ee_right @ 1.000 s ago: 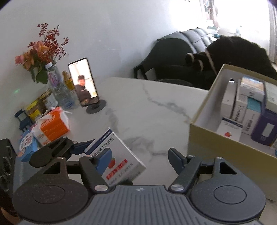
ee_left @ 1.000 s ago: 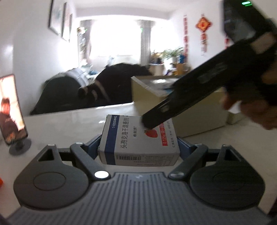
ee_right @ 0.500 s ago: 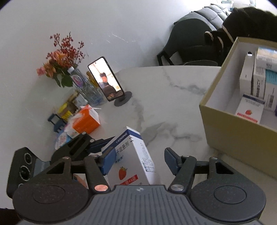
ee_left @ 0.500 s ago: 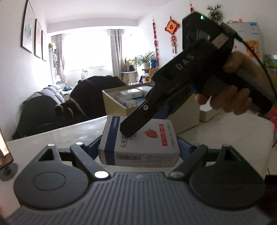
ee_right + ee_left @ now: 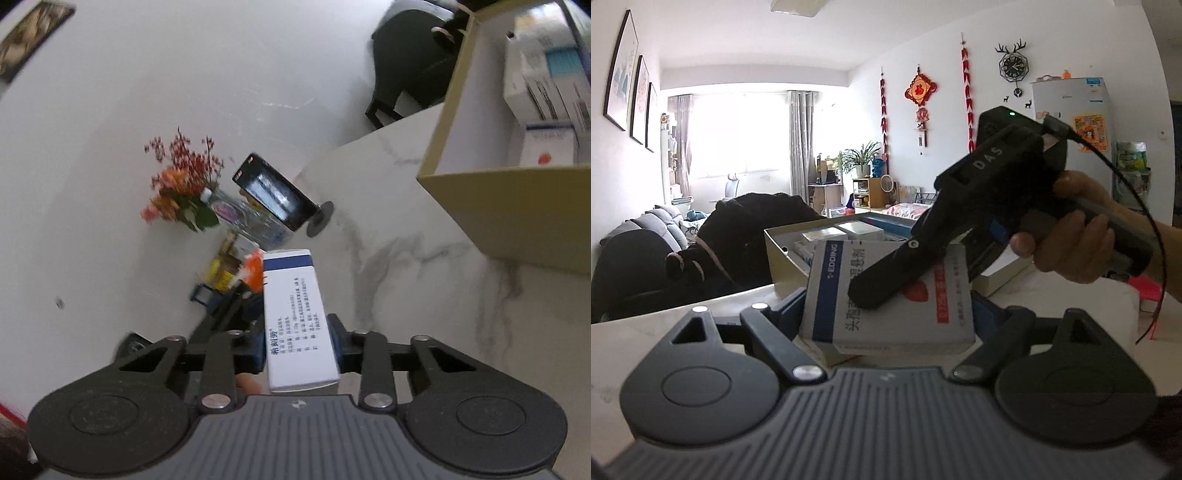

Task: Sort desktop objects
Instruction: 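Close the right gripper on the box while the left gripper opens and releases it, then carry the strawberry-print box with the right gripper over the tan box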

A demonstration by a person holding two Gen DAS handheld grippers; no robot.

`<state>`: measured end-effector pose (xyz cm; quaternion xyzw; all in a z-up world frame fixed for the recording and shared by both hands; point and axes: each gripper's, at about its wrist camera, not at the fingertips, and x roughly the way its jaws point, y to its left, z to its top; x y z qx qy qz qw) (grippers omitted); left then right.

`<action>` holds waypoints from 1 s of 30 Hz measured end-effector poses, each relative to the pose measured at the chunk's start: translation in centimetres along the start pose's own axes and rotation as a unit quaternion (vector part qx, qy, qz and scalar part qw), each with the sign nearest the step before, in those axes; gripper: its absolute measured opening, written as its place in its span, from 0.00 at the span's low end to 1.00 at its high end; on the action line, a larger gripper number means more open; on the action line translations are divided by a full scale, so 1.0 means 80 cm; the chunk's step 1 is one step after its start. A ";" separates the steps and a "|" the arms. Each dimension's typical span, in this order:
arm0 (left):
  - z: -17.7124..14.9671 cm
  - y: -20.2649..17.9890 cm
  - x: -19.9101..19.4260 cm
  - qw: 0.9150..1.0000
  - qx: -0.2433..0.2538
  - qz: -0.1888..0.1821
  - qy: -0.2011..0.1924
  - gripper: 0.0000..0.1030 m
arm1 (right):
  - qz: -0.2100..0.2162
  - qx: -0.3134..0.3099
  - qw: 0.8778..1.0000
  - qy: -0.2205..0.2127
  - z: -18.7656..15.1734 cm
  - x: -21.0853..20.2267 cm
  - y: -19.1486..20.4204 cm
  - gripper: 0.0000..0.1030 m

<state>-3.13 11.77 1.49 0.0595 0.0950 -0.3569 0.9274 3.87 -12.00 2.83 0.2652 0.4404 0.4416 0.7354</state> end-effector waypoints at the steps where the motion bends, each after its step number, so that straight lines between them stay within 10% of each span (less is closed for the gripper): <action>1: 0.001 0.002 0.004 1.000 -0.003 0.000 -0.001 0.86 | 0.003 0.006 1.000 -0.004 -0.001 -0.002 -0.001 0.31; 18: 0.004 0.008 -0.001 0.999 -0.036 0.032 -0.019 1.00 | -0.029 0.072 0.994 -0.072 0.032 -0.029 -0.030 0.30; 30: -0.004 0.018 -0.001 0.995 -0.082 0.061 -0.004 1.00 | -0.145 0.169 0.956 -0.193 0.093 -0.075 -0.070 0.30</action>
